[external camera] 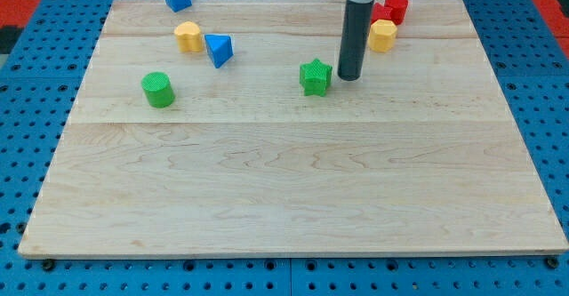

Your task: Move green star to the centre of the board

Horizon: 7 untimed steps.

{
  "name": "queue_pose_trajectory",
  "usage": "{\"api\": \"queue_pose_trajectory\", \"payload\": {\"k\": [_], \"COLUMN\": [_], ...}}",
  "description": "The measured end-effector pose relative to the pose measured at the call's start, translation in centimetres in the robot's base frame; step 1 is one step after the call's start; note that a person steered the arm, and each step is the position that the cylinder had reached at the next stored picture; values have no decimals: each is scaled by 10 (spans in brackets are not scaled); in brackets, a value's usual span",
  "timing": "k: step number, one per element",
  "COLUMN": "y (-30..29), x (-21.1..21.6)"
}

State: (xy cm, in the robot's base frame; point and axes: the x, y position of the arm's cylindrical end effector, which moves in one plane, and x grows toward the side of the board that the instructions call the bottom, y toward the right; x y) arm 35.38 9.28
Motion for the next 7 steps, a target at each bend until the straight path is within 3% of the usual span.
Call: {"api": "queue_pose_trajectory", "payload": {"k": [2, 4, 7], "y": [-17, -85, -108], "x": [0, 4, 4]}}
